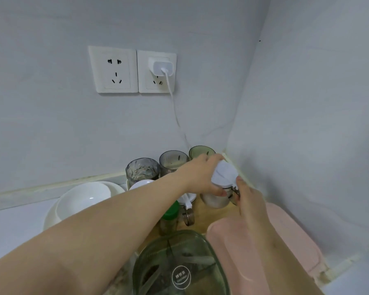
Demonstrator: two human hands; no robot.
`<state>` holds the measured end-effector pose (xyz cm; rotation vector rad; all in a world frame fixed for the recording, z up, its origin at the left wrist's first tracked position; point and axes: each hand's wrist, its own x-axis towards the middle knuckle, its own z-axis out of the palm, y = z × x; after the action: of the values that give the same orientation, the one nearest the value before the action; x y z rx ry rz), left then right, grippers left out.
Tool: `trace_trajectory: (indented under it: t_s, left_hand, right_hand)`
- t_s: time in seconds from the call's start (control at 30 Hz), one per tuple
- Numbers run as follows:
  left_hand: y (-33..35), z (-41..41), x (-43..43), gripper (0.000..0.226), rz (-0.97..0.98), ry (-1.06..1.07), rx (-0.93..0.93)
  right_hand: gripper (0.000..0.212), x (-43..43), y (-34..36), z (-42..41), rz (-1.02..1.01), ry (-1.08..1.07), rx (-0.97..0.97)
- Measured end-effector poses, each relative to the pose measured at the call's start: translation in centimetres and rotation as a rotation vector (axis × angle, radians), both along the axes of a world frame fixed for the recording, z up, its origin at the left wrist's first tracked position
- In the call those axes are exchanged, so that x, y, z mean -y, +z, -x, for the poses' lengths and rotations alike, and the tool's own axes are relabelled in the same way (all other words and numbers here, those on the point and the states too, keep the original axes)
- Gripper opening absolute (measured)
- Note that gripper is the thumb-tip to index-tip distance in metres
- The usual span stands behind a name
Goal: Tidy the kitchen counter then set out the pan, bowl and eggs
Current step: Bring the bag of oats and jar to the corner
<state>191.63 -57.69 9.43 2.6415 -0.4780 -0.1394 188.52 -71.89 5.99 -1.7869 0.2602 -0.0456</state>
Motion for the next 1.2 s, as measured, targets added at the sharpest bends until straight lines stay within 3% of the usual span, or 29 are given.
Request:
trace_trajectory:
  t_s: [0.17,0.37,0.43,0.53,0.73,0.83,1.2]
  left_hand:
    - [-1.8,-0.2,0.1,0.086,-0.089,0.040,0.035]
    - [-2.7,-0.6,1.0,0.083,-0.277,0.076,0.073]
    - [-3.0,-0.5,1.2,0.084,-0.340,0.069,0.074]
    - [-3.2,-0.4,1.4,0.084,-0.361,0.092,0.069]
    - [-3.5,-0.3,1.5,0.080,-0.321,0.086,0.068]
    - [-4.0,0.1,1.1,0.083,-0.301,0.081,0.095]
    - [-3.8,0.2,0.3,0.078,-0.389,0.043,0.119]
  right_hand:
    - [0.040,-0.4,-1.1,0.1,0.267,0.071,0.071]
    - [0.050,0.3,-3.6,-0.8,0.801,0.154,0.118]
    - [0.043,0.4,-4.4,-0.6,0.964,0.178,0.157]
    - [0.027,0.3,-4.7,-0.5,0.982,0.170,0.103]
    - [0.040,0.2,-4.6,-0.7,1.024,0.217,0.080]
    - [0.048,0.1,-4.5,-0.6,0.941,0.230,0.082]
    - [0.042,-0.1,-3.8,0.0,0.915,0.280,0.101]
